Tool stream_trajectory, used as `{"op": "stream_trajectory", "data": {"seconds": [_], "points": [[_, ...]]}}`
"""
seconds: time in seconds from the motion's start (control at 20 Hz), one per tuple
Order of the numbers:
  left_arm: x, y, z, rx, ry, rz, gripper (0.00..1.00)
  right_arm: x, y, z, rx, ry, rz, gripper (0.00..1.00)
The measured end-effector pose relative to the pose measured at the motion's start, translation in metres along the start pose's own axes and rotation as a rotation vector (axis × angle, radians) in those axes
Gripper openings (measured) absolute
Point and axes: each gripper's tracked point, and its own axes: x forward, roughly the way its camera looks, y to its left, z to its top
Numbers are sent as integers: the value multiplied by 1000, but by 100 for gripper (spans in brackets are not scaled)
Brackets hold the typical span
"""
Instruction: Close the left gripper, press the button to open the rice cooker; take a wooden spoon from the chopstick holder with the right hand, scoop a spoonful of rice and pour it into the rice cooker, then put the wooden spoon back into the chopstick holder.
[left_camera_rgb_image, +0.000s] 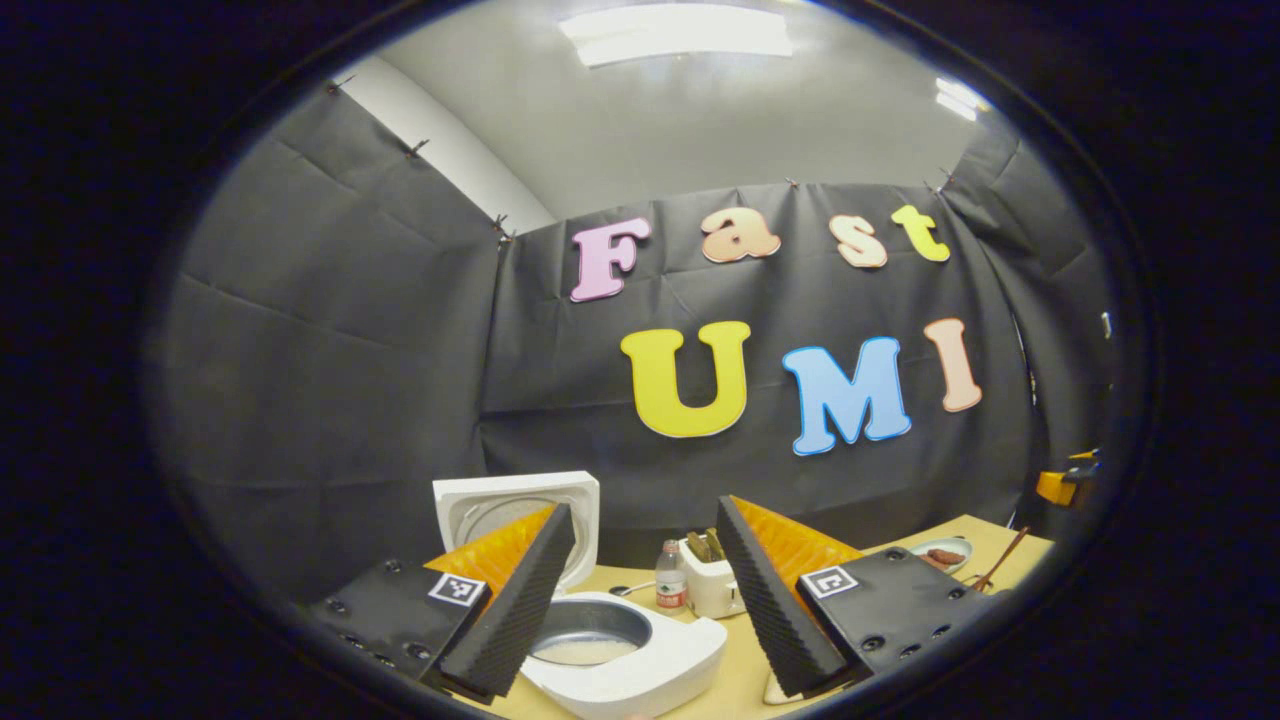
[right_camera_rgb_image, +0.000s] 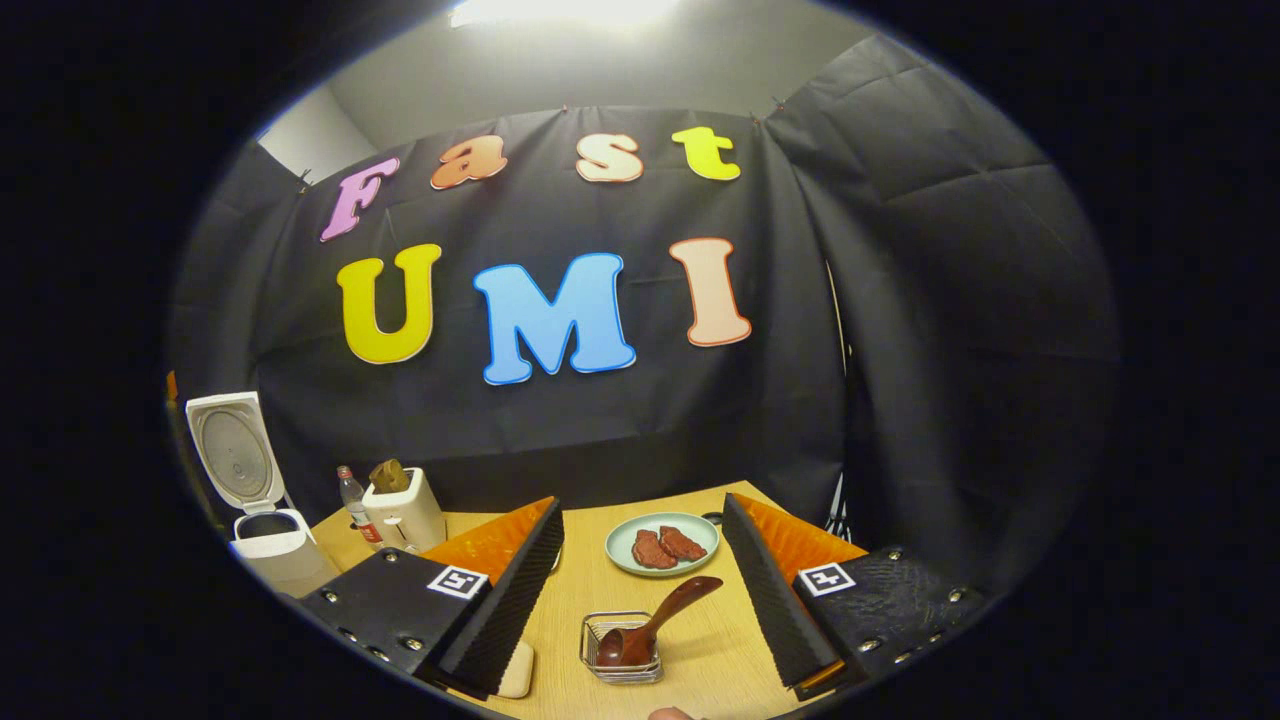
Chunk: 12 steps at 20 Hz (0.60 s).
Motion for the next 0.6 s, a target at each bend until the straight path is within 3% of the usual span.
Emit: {"op": "stream_trajectory", "data": {"seconds": [0.45,0.6], "points": [[-31,4,18,29,-9,35,99,51,-27,-80,79,203,-40,97],[-38,16,21,56,-8,80,100,61,-30,-105,86,261,-50,98]]}}
